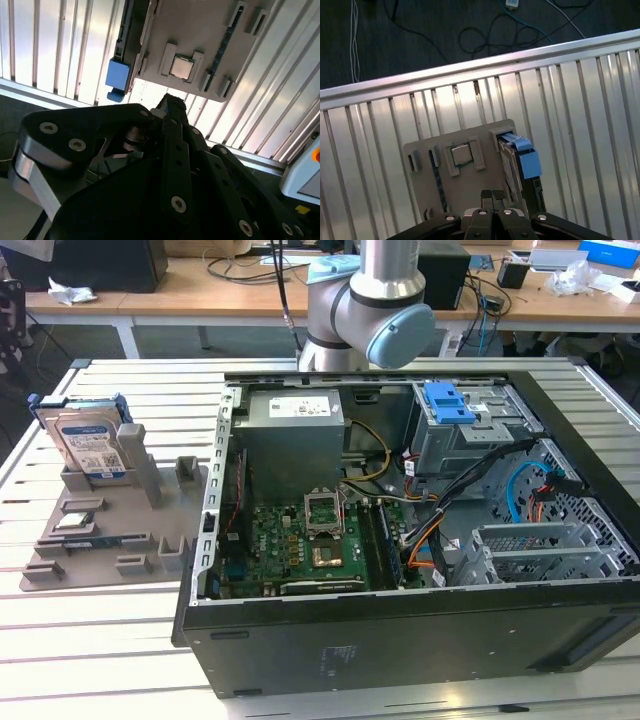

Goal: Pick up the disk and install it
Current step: 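Pick up the disk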

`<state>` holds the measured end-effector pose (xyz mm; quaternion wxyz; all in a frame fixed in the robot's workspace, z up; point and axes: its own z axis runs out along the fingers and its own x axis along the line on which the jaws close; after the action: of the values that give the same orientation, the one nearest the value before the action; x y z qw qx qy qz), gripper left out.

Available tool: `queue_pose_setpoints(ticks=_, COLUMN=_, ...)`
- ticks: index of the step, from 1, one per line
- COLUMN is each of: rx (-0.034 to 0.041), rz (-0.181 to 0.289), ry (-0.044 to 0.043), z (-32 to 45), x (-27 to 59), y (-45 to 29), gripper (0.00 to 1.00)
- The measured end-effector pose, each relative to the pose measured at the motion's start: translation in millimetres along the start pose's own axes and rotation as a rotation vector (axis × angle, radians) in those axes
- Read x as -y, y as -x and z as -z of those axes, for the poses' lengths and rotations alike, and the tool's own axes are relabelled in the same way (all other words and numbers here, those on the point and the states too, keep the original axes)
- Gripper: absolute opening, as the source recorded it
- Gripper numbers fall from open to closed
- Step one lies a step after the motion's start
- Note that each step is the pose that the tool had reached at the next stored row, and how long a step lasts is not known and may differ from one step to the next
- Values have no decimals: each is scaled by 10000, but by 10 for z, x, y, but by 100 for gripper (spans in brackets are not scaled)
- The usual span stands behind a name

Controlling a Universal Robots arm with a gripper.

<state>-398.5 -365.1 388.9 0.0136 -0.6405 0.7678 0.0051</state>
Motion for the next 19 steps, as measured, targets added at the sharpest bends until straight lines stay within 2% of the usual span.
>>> queue_pose_setpoints(ticks=2, rx=2, rz=246, ry=7, z=0, x=0, y=0, gripper=11)
queue_pose_setpoints(ticks=8, rx=13, rz=1376, ry=38, z=0, x=0, y=0, gripper=11)
queue_pose_setpoints(ticks=15, rx=8, rz=1381, ry=38, z=0, x=0, y=0, gripper=11)
queue_pose_setpoints(ticks=16, rx=8, rz=1381, ry=38, z=0, x=0, y=0, gripper=17)
queue_pose_setpoints(ticks=17, rx=8, rz=1380, ry=38, z=0, x=0, y=0, gripper=17)
queue_pose_setpoints(ticks=18, rx=7, rz=1380, ry=38, z=0, x=0, y=0, gripper=29)
queue_pose_setpoints(ticks=19, rx=7, rz=1380, ry=37, z=0, x=0, y=0, gripper=29)
